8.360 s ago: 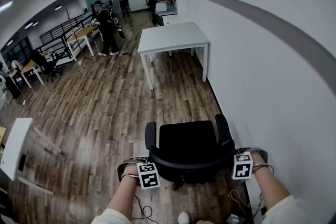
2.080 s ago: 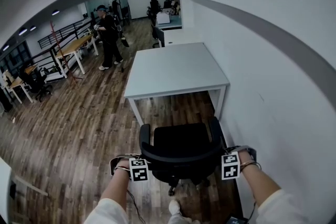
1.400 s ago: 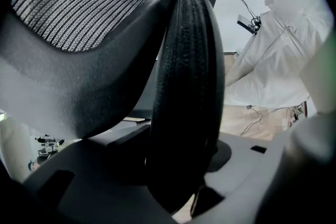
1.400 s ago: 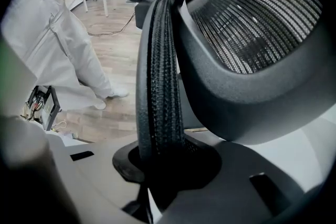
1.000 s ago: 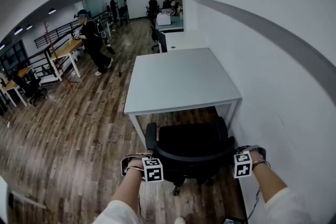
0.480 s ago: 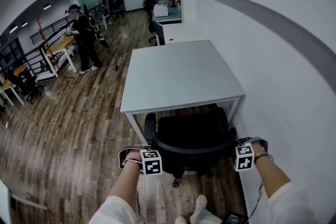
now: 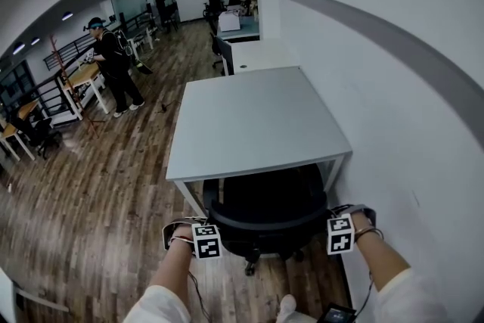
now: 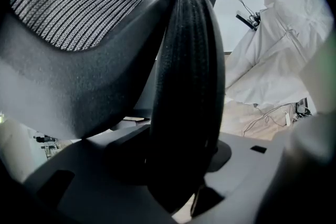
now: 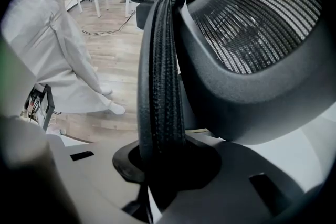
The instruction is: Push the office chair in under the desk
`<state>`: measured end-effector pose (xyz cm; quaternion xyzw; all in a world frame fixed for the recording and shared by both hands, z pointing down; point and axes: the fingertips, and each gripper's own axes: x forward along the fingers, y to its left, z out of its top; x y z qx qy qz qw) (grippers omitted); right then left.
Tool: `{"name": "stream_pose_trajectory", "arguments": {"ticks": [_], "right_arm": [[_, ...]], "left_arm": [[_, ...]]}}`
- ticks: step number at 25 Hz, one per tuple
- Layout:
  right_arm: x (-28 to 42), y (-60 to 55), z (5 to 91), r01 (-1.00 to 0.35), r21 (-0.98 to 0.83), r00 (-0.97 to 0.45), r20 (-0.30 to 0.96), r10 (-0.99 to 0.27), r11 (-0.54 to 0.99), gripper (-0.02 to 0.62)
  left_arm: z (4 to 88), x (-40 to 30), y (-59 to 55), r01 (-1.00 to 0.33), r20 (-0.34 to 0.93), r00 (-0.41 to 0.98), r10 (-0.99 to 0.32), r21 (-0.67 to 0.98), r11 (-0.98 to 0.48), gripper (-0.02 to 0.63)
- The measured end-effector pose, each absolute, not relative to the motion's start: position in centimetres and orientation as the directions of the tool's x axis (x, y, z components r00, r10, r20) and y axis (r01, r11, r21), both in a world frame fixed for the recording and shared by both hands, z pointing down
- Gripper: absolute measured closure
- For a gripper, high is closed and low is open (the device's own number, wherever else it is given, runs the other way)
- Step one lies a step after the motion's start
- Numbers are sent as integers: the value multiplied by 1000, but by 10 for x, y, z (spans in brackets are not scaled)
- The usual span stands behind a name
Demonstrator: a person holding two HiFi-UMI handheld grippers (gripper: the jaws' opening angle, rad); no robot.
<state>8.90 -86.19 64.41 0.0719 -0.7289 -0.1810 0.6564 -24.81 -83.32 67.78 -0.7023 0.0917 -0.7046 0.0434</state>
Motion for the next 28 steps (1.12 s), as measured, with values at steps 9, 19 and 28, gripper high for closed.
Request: {"name": "stream_pose_trajectory", "arguments": {"ticks": [9,19,28], "right_arm": [[90,-891,642,149,356,-128,932,-339,922,500],[94,-926,641,165,366,-137,928,-347,916,500],[98,-968,642,170,364,-133,929,-345,916,500]], "left_arm": [[677,-248,-857,-86,982,-15,-188,-188,-978,399],[675,-243,-884,-109,980,-15,-197,-198,-974,399],[675,-238,-925,-118,978,-11,-208,-208,-971,399]]}}
